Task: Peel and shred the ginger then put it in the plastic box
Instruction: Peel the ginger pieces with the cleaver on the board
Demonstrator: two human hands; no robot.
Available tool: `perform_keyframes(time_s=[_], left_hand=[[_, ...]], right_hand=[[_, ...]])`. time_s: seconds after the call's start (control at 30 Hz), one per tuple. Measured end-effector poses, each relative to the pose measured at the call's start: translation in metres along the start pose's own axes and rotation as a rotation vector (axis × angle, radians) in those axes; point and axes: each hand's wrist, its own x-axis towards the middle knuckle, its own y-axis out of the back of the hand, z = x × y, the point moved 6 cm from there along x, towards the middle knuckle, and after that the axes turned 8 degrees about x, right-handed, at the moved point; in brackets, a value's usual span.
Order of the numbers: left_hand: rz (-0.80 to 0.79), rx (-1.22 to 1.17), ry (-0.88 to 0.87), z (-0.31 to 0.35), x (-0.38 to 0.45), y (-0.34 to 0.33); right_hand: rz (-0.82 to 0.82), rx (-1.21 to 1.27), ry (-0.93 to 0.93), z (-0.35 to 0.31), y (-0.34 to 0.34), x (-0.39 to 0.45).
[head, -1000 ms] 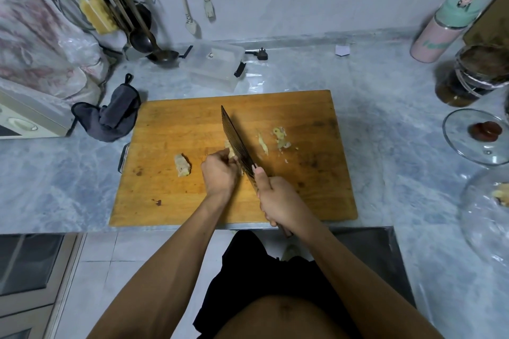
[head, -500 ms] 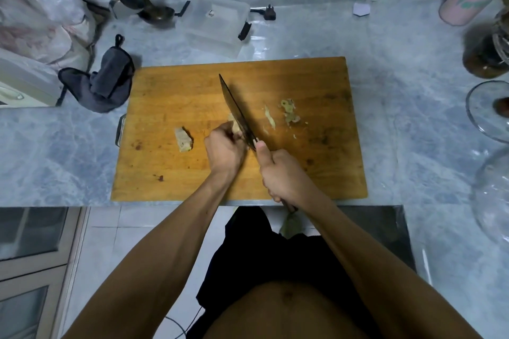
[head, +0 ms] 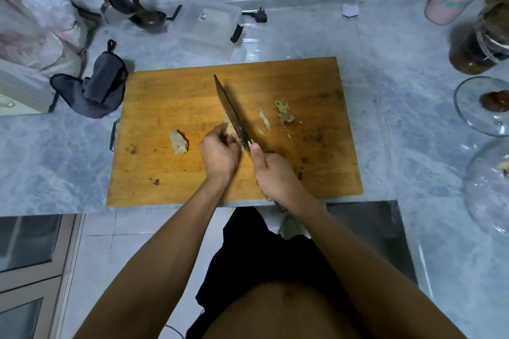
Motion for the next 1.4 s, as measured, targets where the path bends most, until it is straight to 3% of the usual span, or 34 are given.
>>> perform_keyframes(time_s=[0.33,0.83,1.4], left_hand=[[0.022,0.006,-0.002,0.001,-0.002,0.0],[-0.02,-0.028,0.035,-0.003,-0.003,0.002],[-0.015,-0.014,0.052,-0.008,-0.005,0.01]], right_hand=[[0.032,-0.145,0.004,-0.001,-0.011,0.0],[0.086,-0.022,-0.055,0.011,0.039,-0.003],[-0.031,0.018,-0.021,0.002,0.022,-0.018]])
